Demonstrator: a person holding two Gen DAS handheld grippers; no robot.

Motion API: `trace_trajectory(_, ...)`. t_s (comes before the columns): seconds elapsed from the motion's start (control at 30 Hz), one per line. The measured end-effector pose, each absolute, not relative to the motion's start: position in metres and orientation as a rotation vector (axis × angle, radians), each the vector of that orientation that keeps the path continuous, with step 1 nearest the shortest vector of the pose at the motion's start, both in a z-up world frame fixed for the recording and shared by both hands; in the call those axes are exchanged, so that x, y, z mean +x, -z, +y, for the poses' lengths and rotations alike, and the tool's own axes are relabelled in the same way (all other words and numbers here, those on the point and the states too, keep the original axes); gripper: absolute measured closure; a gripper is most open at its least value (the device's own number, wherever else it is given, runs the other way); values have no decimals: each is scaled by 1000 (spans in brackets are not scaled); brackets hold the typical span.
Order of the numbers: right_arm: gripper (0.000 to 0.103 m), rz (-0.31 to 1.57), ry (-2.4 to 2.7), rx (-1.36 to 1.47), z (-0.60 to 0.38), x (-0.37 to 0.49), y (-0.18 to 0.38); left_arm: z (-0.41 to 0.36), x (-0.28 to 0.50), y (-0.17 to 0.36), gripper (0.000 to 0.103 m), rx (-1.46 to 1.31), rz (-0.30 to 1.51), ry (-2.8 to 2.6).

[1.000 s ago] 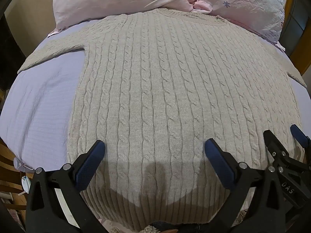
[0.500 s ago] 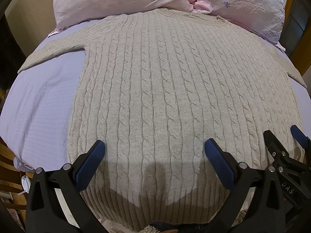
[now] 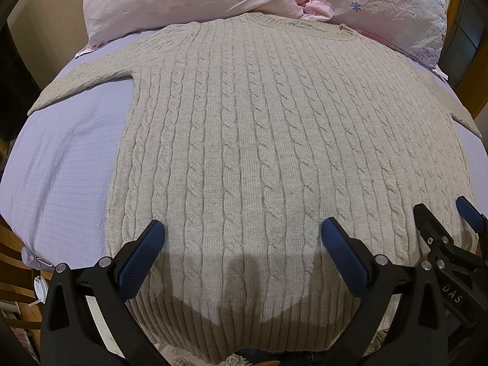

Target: Fold small clothes

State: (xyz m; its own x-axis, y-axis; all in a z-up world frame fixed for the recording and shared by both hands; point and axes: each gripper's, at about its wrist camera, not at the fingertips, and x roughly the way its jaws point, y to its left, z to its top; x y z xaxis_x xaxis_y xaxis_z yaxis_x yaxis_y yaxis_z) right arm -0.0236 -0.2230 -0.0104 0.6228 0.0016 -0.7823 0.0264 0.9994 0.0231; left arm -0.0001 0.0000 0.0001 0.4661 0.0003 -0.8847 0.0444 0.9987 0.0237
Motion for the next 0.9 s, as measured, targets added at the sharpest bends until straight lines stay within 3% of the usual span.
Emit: trace_trajectory(0.9, 2, 906, 16, 33, -224, -23, 12, 0, 0, 0, 1, 46, 1086, 27)
